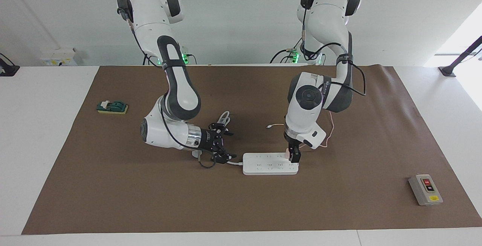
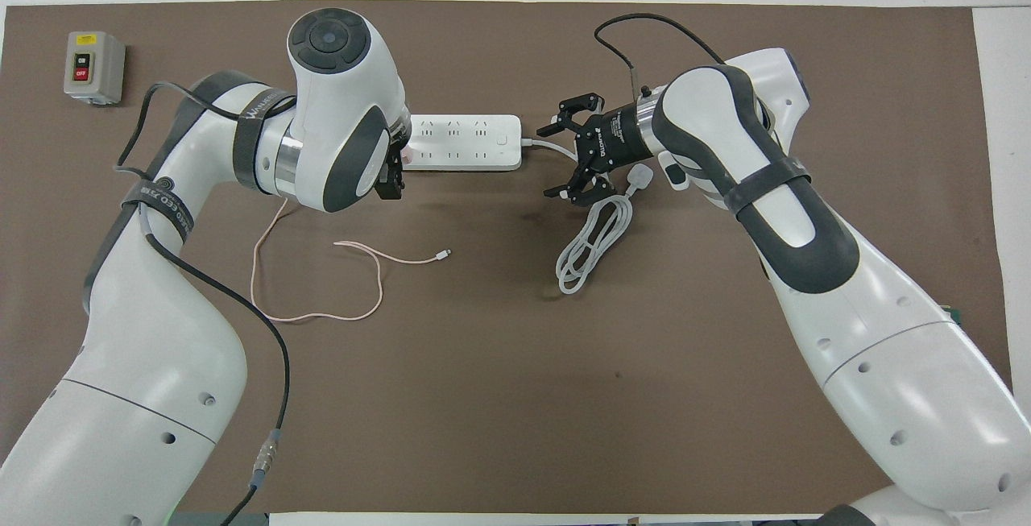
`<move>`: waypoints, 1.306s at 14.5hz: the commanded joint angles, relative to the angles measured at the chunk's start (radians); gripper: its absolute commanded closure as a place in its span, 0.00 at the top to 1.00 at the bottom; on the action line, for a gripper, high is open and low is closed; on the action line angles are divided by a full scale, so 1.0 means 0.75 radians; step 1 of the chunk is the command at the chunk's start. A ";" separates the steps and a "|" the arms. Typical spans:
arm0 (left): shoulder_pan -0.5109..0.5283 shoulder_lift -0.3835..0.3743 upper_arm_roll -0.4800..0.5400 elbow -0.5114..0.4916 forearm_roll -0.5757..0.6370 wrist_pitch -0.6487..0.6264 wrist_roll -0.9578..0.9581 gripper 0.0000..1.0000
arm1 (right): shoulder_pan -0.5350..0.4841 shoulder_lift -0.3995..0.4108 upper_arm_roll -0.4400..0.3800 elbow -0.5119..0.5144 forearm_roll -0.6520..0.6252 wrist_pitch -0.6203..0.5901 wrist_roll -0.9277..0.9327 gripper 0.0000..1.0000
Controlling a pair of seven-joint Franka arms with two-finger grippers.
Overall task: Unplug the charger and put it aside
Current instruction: 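Grasp the pink charger with the left gripper while the right gripper holds the strip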
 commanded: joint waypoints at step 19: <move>-0.020 0.009 0.016 -0.043 0.031 0.038 0.124 0.21 | 0.108 0.320 -0.011 0.415 -0.079 0.087 0.090 1.00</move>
